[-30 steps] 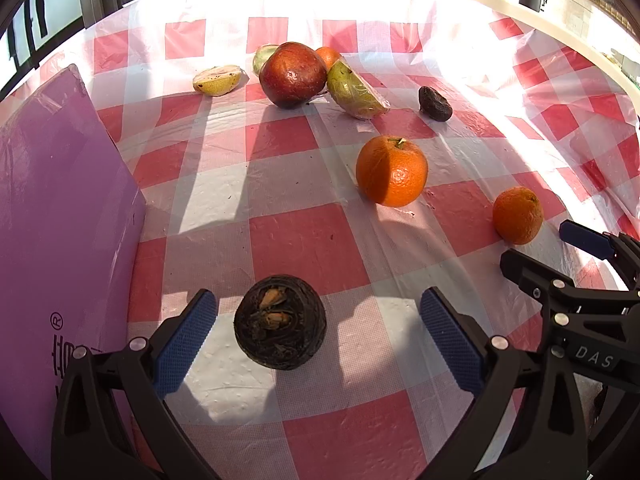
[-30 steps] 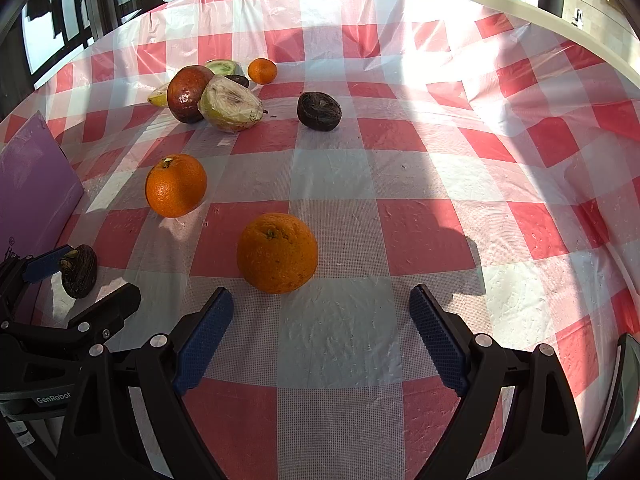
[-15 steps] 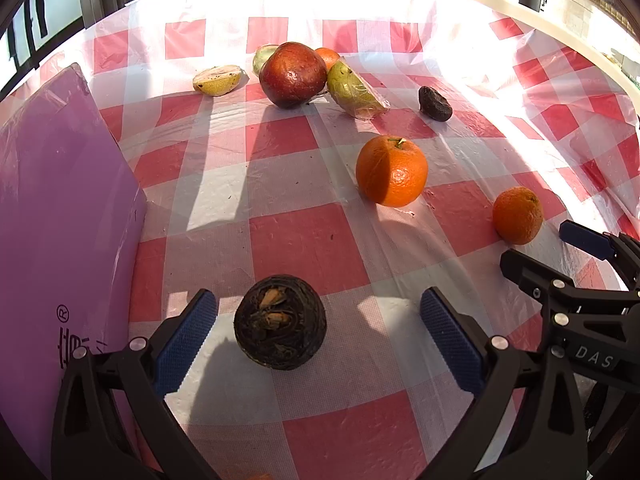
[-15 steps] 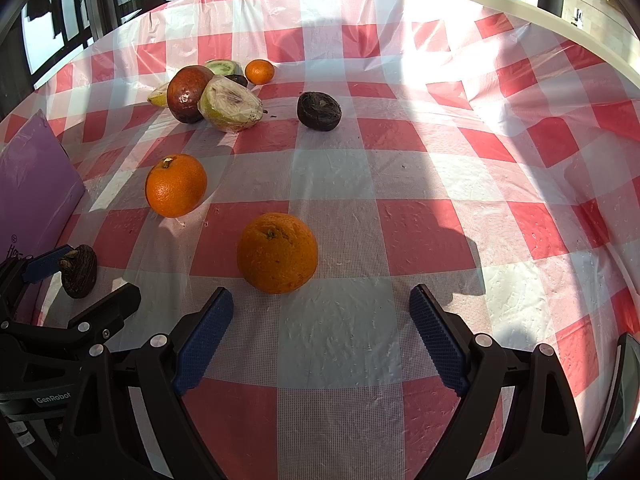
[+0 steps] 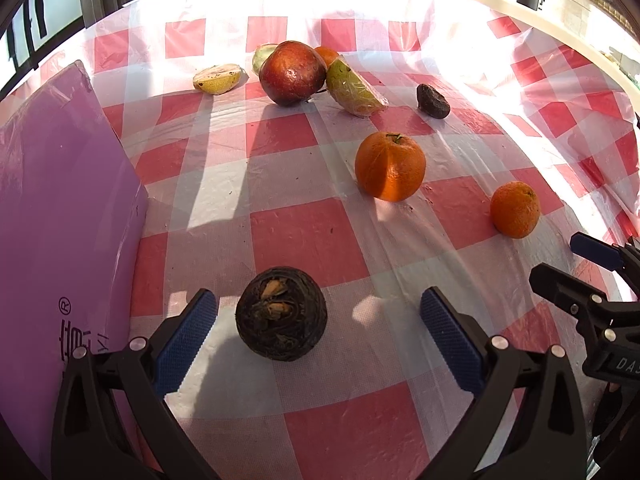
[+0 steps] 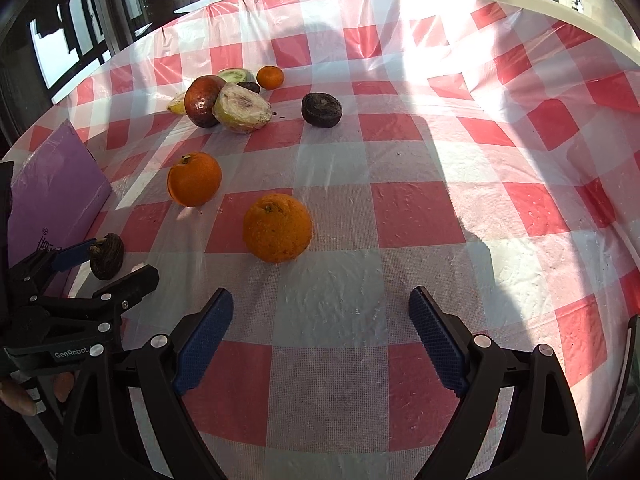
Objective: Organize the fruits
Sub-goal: 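Grasp the dark round fruit with the left gripper while the right grasps the large orange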
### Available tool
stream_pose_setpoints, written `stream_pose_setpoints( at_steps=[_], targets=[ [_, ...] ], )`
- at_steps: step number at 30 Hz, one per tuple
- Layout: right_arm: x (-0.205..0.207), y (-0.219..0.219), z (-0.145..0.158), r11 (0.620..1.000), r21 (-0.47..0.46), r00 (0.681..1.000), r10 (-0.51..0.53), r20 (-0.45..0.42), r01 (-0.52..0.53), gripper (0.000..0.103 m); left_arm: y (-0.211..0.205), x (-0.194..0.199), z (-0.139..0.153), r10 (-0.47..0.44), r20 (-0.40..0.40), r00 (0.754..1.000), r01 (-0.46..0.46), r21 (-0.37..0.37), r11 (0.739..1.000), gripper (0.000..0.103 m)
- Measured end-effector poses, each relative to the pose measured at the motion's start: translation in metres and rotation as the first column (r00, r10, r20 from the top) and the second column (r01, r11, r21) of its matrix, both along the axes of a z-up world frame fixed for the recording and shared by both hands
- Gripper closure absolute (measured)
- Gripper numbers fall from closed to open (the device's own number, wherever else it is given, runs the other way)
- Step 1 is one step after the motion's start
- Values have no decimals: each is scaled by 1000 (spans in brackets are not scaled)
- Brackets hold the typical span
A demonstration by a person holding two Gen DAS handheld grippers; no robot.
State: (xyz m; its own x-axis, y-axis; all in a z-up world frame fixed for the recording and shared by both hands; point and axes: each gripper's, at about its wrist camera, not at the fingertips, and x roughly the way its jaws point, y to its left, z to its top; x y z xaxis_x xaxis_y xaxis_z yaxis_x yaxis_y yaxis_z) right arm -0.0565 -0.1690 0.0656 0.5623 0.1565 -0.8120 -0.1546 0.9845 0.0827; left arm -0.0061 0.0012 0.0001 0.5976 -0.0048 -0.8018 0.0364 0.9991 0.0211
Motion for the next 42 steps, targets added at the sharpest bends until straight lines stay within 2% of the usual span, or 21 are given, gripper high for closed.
stream_pose_setpoints(
  at_steps=[4,6,8,9,10,12,15,17,18,19,20,21,24,26,32,36,37,40,42],
  targets=[
    [-2,-19,5,993,112,999,-34,8,33,16,1,-10,1,-15,3,1000,15,-12,1000,2],
    [5,-14,3,996,83,1000,-23,-4,23,16,4,-16,2,-13,17,1000,14,-45,999,2],
    [13,0,1,999,39,1000,17,-7,-17,17,9,-21,6,-5,70,998,11,-85,996,8],
    [17,8,0,999,15,999,41,-3,-41,17,14,-24,8,5,94,996,7,-122,992,10],
    [22,16,-1,998,-9,998,64,1,-64,17,20,-29,11,13,142,990,16,-196,980,16],
    [30,31,-5,993,-54,995,102,-1,-102,23,28,-38,15,-1,199,980,57,-276,959,17],
    [36,46,-9,985,-127,993,119,5,-117,40,23,-40,18,-27,189,982,72,-238,969,17],
    [34,44,-7,987,-127,994,105,26,-101,65,23,-38,19,-18,161,987,56,-238,970,22],
    [32,39,-6,990,-112,995,93,34,-88,65,26,-36,18,-2,115,993,32,-261,965,24],
    [31,35,-4,993,-93,996,83,45,-78,65,27,-35,17,11,93,996,14,-261,965,33],
    [30,31,-2,995,-74,996,71,55,-66,65,30,-30,13,24,22,999,-17,-278,961,39],
    [30,27,-1,997,-57,997,56,60,-53,65,31,-26,11,32,-15,999,-35,-275,961,40],
    [32,19,0,999,-16,997,34,67,-33,65,30,-26,10,46,13,999,-41,-233,972,49],
    [31,18,1,999,-4,997,34,69,-34,65,29,-27,10,62,34,997,-54,-200,978,64],
    [28,16,1,1000,13,996,27,81,-28,65,24,-30,10,60,58,996,-51,-156,986,64],
    [29,14,1,1000,20,996,22,82,-24,65,15,-27,9,59,51,997,-55,-79,995,64],
    [29,14,1,1000,19,997,21,80,-23,65,12,-26,9,57,48,997,-54,-57,997,62],
    [29,17,0,1000,4,997,23,71,-23,65,2,-18,6,43,36,998,-43,2,999,37],
    [29,18,-1,1000,-2,997,24,68,-24,65,2,-14,6,51,37,998,-51,3,999,40]
  ],
)
